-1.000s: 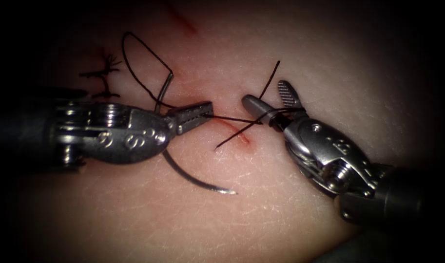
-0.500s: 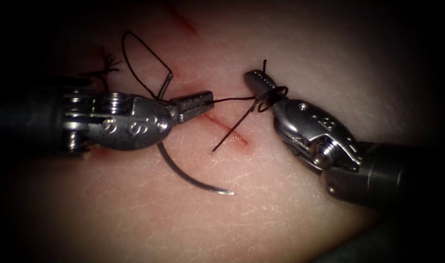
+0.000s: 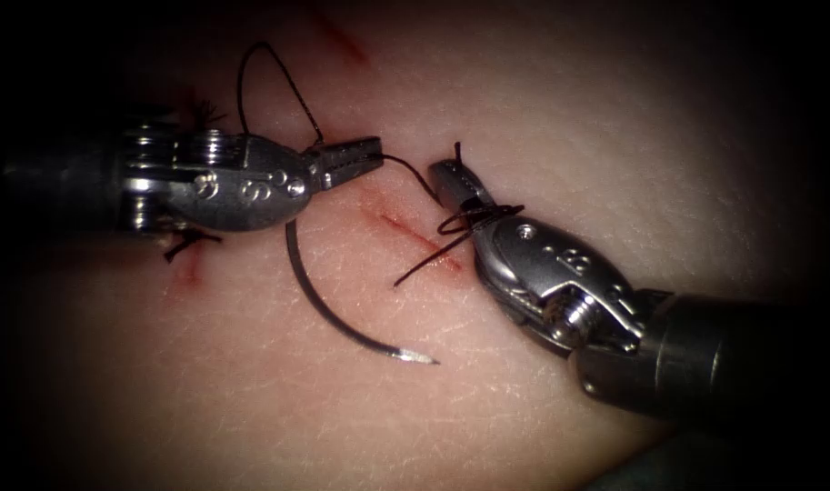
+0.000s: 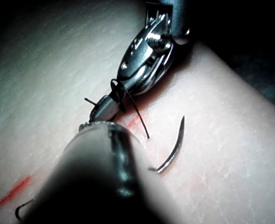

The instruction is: Wound Closure

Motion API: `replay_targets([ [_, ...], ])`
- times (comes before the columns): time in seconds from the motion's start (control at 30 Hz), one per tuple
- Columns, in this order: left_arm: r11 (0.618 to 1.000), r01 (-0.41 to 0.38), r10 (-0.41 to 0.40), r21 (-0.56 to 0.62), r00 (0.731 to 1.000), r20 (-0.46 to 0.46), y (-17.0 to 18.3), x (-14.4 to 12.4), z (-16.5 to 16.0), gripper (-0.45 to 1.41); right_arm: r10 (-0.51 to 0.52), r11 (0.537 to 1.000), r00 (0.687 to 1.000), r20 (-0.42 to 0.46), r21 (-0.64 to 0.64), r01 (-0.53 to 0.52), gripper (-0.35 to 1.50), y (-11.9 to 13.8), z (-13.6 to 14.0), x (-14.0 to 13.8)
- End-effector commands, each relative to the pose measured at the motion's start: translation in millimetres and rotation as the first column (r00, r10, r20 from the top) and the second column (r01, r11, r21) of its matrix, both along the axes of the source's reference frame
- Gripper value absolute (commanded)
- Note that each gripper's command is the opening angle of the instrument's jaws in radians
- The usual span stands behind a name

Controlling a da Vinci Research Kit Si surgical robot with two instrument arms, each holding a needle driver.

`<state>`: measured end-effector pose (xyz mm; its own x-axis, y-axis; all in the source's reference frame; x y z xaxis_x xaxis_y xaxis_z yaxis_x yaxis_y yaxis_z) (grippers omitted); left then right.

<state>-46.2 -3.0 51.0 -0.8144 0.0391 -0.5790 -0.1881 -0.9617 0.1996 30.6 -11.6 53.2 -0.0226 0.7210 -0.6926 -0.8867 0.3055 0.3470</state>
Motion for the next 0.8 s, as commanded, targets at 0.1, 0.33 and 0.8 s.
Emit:
replay_targets([
  [0.1, 1.0, 0.001, 0.0, 0.006, 1.0, -0.03, 3.0, -0.6, 1.9, -0.45, -0.007, 0.998, 0.999, 0.045, -0.061, 0.01, -0.35, -2.3, -0.8, 2.3],
  [0.33, 0.999, 0.039, -0.038, 0.018, 0.998, -0.044, 7.2, -1.5, 2.9, -0.45, -0.022, 0.998, 0.996, 0.087, -0.064, 0.028, -0.35, -4.3, -0.7, 4.2],
  [0.8, 0.993, 0.119, -0.12, 0.023, 0.991, 0.053, 15.8, -4.2, 1.6, -0.45, -0.066, 0.996, 0.994, 0.081, -0.047, 0.07, -0.35, -7.8, -1.5, 7.8],
])
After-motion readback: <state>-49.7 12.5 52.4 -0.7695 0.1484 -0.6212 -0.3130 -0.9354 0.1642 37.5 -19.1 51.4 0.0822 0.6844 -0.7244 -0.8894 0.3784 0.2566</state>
